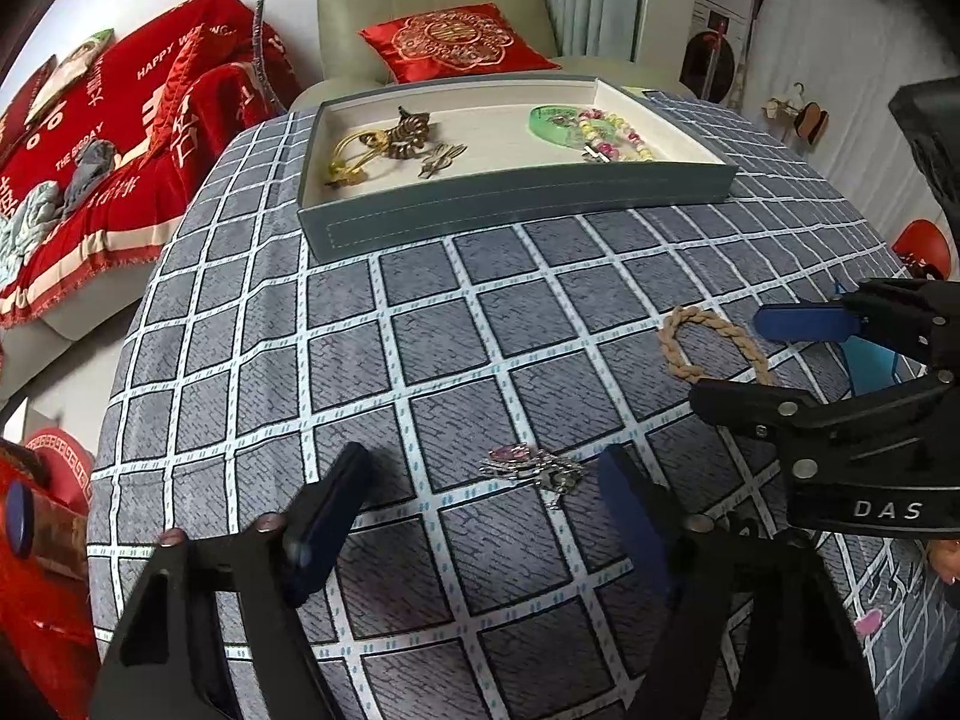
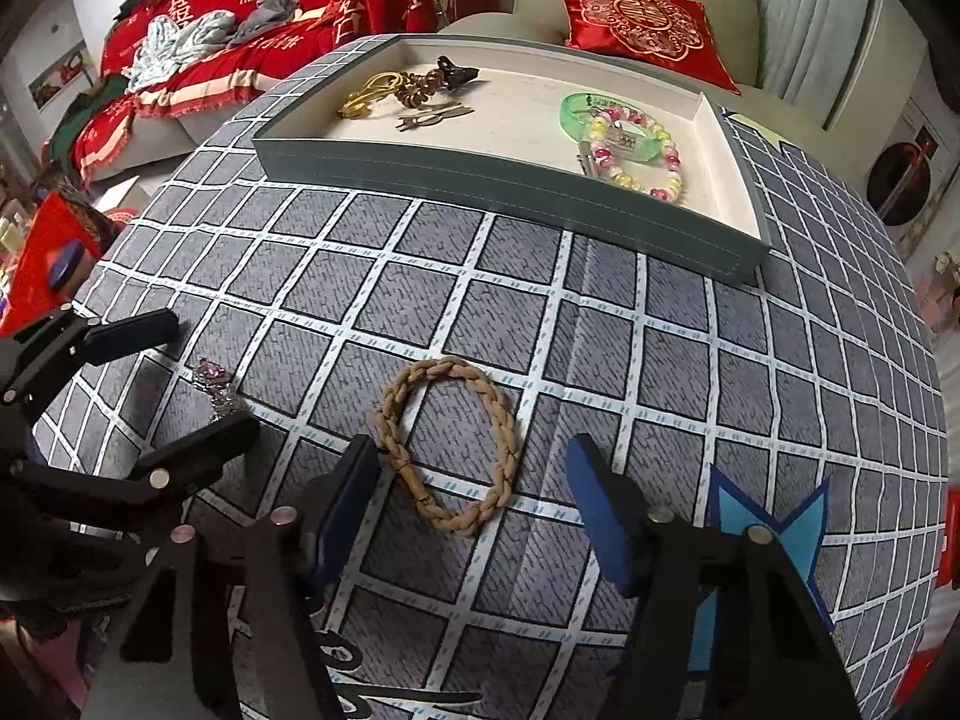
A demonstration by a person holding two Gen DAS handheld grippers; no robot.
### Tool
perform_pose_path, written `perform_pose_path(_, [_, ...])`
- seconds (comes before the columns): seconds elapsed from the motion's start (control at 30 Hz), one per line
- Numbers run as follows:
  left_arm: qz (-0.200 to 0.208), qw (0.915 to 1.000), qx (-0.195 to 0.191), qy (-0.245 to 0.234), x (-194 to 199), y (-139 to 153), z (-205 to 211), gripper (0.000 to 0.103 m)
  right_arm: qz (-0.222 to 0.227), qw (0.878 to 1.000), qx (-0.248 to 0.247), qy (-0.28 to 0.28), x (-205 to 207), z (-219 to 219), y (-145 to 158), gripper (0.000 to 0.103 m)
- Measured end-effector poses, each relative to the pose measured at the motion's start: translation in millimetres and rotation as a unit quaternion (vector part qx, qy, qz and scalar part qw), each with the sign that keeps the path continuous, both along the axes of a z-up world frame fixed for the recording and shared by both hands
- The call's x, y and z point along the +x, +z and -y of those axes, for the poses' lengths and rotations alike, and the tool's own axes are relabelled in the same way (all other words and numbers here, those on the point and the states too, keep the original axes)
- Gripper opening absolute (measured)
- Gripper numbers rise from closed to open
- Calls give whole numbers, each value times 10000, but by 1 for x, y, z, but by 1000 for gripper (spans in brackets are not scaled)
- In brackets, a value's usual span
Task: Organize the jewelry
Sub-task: 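Grasp the small pink charm with the left tool while the right grasps the braided rope bracelet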
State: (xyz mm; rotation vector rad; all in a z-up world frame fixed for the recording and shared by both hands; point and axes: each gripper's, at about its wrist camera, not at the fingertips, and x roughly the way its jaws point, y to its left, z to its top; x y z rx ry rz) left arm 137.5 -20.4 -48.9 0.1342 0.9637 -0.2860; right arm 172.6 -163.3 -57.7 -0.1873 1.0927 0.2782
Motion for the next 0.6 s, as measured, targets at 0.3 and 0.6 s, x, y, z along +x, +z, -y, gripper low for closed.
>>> perform_pose_path(0.3, [-27, 9997, -55, -241, -2, 4, 6, 50, -32, 10000, 36, -2, 0, -7, 2, 12])
perform_pose_path(0.6, [-127, 9989, -451, -101, -1, 10, -8, 50, 82, 9980, 496, -396, -5, 15, 16, 11])
